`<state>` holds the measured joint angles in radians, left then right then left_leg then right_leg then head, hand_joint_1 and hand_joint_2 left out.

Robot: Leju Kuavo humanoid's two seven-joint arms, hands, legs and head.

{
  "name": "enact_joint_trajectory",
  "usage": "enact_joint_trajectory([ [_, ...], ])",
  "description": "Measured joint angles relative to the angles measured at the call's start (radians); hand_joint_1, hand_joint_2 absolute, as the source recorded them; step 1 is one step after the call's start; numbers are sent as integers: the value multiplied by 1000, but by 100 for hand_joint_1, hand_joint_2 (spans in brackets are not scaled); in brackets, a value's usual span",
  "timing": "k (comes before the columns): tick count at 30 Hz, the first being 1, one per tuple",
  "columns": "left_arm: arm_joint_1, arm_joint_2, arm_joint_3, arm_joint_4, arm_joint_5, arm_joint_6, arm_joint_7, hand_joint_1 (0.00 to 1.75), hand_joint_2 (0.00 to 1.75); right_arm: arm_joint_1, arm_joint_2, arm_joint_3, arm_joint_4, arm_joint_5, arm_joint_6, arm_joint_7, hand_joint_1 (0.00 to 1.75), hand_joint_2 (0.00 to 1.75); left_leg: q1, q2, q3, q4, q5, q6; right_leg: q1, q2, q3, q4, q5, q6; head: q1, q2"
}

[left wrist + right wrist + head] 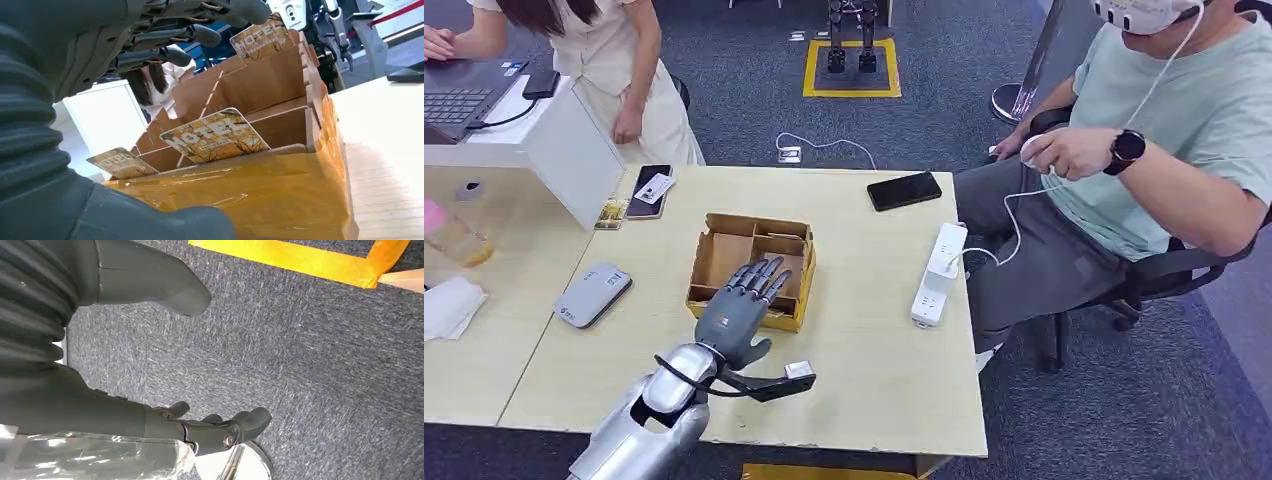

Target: Pass the card to the sensor for recognition and then transmit it.

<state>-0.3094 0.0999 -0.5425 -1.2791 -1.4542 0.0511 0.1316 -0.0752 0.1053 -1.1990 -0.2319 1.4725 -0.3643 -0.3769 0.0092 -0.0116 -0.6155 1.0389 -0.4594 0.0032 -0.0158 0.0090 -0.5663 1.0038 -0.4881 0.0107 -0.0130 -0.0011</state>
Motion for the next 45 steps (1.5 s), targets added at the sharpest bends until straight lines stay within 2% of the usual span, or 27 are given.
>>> enact_joint_trajectory([
  [9,-4,-3,1,10,-69,0,37,0,175,0,2,0,0,0,0,0,0,175,0,0,0,0,0,0,0,0,0,0,0,0,0,0],
  [14,-8,-11,6,18,-111,3,76,0,175,0,2,0,0,0,0,0,0,175,0,0,0,0,0,0,0,0,0,0,0,0,0,0],
  [18,-19,-11,6,23,-114,2,129,0,175,0,2,0,0,1,0,0,0,175,0,0,0,0,0,0,0,0,0,0,0,0,0,0],
  [28,-24,-11,6,34,-117,2,131,0,175,0,2,0,0,1,0,-2,0,175,0,0,0,0,0,0,0,0,0,0,0,0,0,0],
  [43,-22,-11,15,36,-117,-5,68,0,175,0,3,-1,0,1,0,-5,0,175,0,0,0,0,0,0,0,0,0,0,0,0,0,0],
  [44,-22,-10,15,36,-117,-5,67,3,175,0,3,-1,0,1,0,-5,0,175,0,0,0,0,0,0,0,0,0,0,0,0,0,0],
  [45,-22,-10,15,36,-117,-5,67,72,175,0,3,-1,0,1,0,-5,0,175,0,0,0,0,0,0,0,0,0,0,0,0,0,0],
])
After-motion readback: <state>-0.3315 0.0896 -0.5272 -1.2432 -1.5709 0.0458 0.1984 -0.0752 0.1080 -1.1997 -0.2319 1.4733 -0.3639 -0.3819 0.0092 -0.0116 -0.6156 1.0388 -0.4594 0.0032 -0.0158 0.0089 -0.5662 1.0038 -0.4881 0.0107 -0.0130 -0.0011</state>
